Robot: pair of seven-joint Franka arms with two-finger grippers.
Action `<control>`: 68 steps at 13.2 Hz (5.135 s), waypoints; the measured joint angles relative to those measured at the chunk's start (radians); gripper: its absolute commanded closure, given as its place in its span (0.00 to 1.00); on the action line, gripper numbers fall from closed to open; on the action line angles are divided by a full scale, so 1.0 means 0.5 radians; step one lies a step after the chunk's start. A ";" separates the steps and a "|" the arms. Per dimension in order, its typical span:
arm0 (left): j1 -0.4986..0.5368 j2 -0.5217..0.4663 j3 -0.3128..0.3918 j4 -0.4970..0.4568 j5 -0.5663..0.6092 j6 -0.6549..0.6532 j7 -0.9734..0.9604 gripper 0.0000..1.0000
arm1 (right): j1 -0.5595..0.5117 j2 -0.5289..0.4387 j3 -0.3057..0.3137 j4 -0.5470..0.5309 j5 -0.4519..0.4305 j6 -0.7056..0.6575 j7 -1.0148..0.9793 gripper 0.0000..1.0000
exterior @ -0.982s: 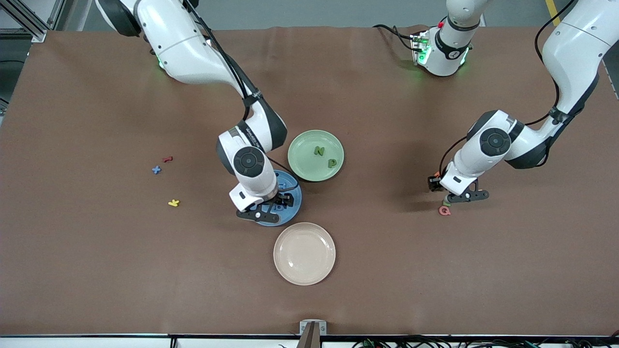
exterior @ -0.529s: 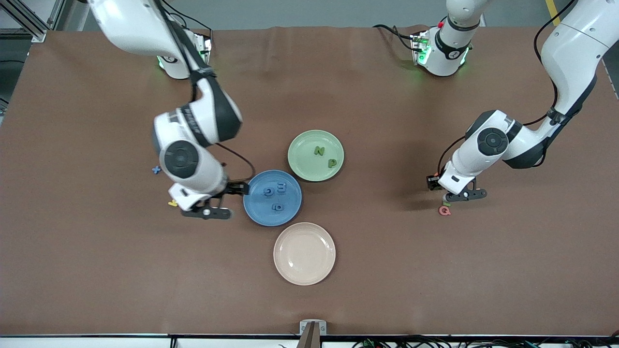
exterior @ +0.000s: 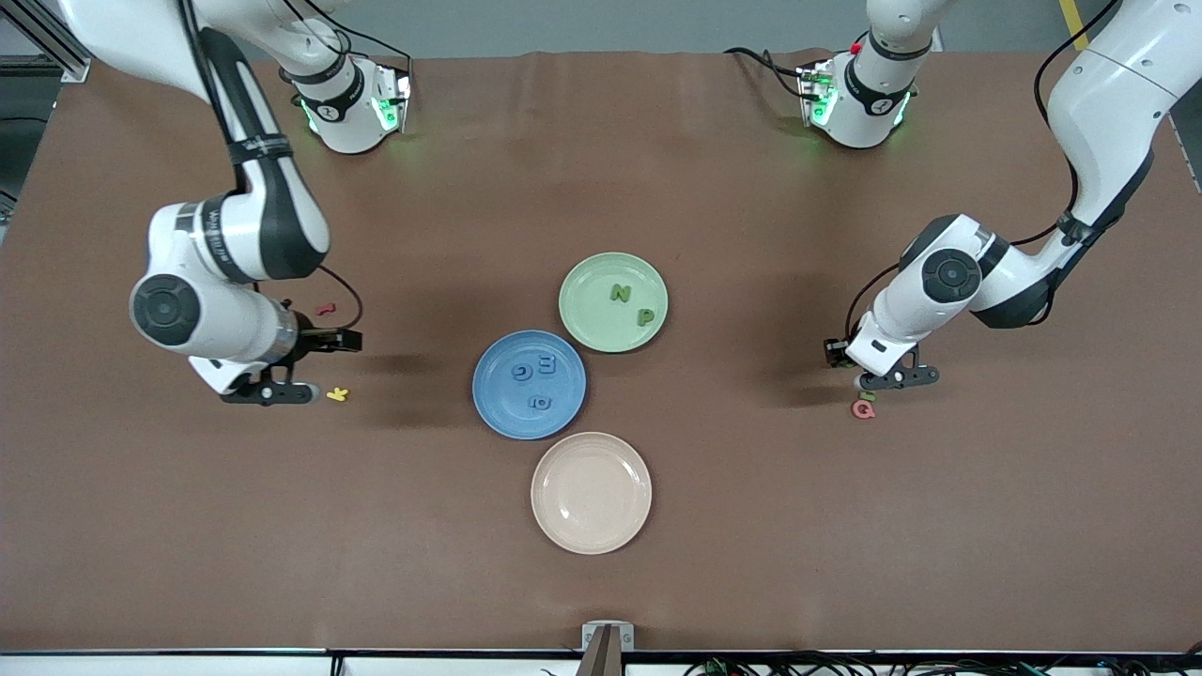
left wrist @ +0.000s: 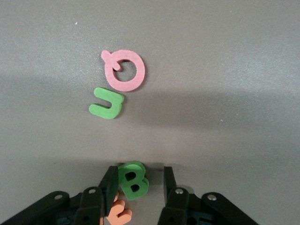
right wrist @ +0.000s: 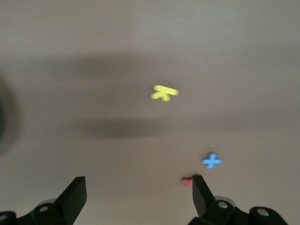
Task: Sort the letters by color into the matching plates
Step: 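Grasp the green B with the left gripper while the right gripper grasps blue cross, then drop the green B on green plate while the right gripper drops cross on blue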
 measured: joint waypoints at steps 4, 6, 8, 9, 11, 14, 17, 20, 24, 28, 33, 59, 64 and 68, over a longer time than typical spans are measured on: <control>0.005 0.000 0.012 0.000 0.012 0.000 -0.001 0.53 | -0.214 -0.028 -0.001 -0.338 -0.002 0.445 -0.232 0.00; 0.005 0.000 0.013 0.000 0.013 0.000 -0.001 0.53 | -0.302 -0.028 -0.001 -0.426 -0.002 0.571 -0.305 0.01; 0.005 0.000 0.016 -0.001 0.013 0.000 -0.001 0.54 | -0.343 -0.029 0.000 -0.498 -0.002 0.652 -0.320 0.01; 0.005 0.000 0.017 -0.001 0.013 0.000 -0.001 0.55 | -0.348 -0.029 0.000 -0.542 -0.002 0.714 -0.321 0.01; 0.005 0.000 0.018 -0.004 0.013 -0.001 -0.001 0.56 | -0.348 -0.029 0.002 -0.645 -0.002 0.875 -0.321 0.03; 0.004 0.001 0.019 -0.017 0.013 -0.001 -0.001 0.59 | -0.359 -0.029 0.002 -0.739 -0.002 0.966 -0.321 0.06; 0.003 0.006 0.019 -0.024 0.013 -0.001 -0.001 0.83 | -0.377 -0.029 0.002 -0.769 -0.002 0.968 -0.321 0.12; 0.003 0.007 0.014 -0.025 0.014 -0.001 -0.001 1.00 | -0.380 -0.020 0.003 -0.814 -0.002 1.036 -0.321 0.17; 0.003 0.007 0.013 -0.024 0.015 -0.001 -0.001 1.00 | -0.380 0.043 0.004 -0.869 -0.002 1.139 -0.320 0.25; 0.004 0.006 -0.100 0.006 0.018 0.007 -0.001 1.00 | -0.380 0.054 0.004 -0.899 -0.002 1.141 -0.320 0.37; -0.070 0.004 -0.271 0.081 0.018 -0.069 -0.036 1.00 | -0.380 0.052 0.005 -0.906 -0.002 1.143 -0.320 0.56; -1.613 0.225 0.034 0.625 -0.117 -0.389 -1.023 0.00 | 0.664 0.491 0.076 0.536 0.111 0.306 0.976 0.75; -1.548 0.228 0.083 0.732 -0.117 -0.392 -1.019 0.00 | 0.848 0.850 0.075 0.842 0.234 0.451 1.174 0.75; -1.313 0.222 0.088 0.777 -0.113 -0.402 -0.816 0.00 | 0.948 0.967 0.073 0.894 0.235 0.630 1.268 0.74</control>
